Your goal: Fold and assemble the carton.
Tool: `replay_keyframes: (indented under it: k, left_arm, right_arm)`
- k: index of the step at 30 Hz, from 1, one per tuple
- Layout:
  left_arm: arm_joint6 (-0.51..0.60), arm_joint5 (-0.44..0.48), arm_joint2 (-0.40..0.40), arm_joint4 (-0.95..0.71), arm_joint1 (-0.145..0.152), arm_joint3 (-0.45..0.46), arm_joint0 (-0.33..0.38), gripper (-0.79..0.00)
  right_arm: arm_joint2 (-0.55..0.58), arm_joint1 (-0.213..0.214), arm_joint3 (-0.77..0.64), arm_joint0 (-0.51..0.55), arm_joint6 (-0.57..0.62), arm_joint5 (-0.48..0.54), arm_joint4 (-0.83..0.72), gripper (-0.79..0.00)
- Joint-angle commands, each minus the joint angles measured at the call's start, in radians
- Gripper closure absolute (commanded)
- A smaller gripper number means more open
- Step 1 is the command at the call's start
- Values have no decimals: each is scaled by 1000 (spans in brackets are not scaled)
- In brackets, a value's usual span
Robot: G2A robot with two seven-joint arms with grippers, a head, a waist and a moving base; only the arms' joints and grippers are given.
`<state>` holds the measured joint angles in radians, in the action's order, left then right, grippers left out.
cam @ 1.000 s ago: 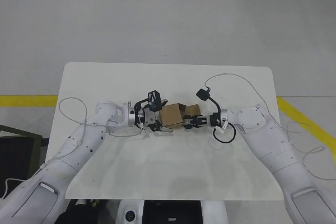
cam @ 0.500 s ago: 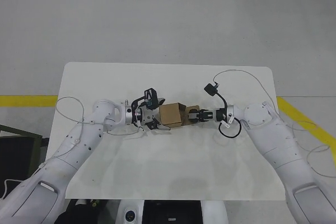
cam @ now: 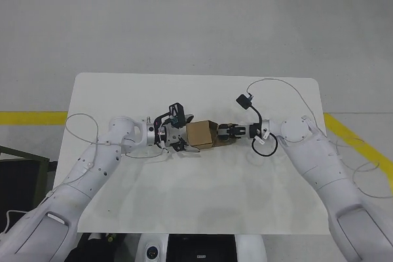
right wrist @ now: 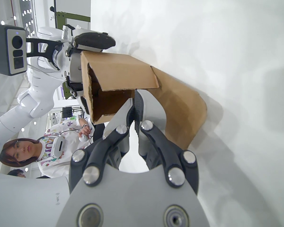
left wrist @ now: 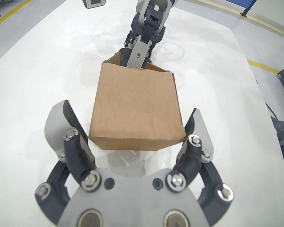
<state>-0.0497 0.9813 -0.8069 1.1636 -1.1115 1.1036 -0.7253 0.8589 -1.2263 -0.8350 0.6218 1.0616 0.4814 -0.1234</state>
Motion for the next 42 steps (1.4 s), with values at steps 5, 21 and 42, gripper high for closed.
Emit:
replay_keyframes:
  k: [5, 21, 42]
  left_arm:
    - [0, 7, -1, 5, -4, -11, 2, -785]
    - [-3, 21, -9, 14, -14, -30, 5, -785]
    - [15, 31, -15, -5, -20, -48, 7, -785]
  right_arm:
    - [-33, -23, 42, -34, 45, 34, -26, 0]
    - [-104, -81, 101, -63, 67, 70, -83, 0]
    - [-90, -96, 133, -76, 53, 92, -84, 0]
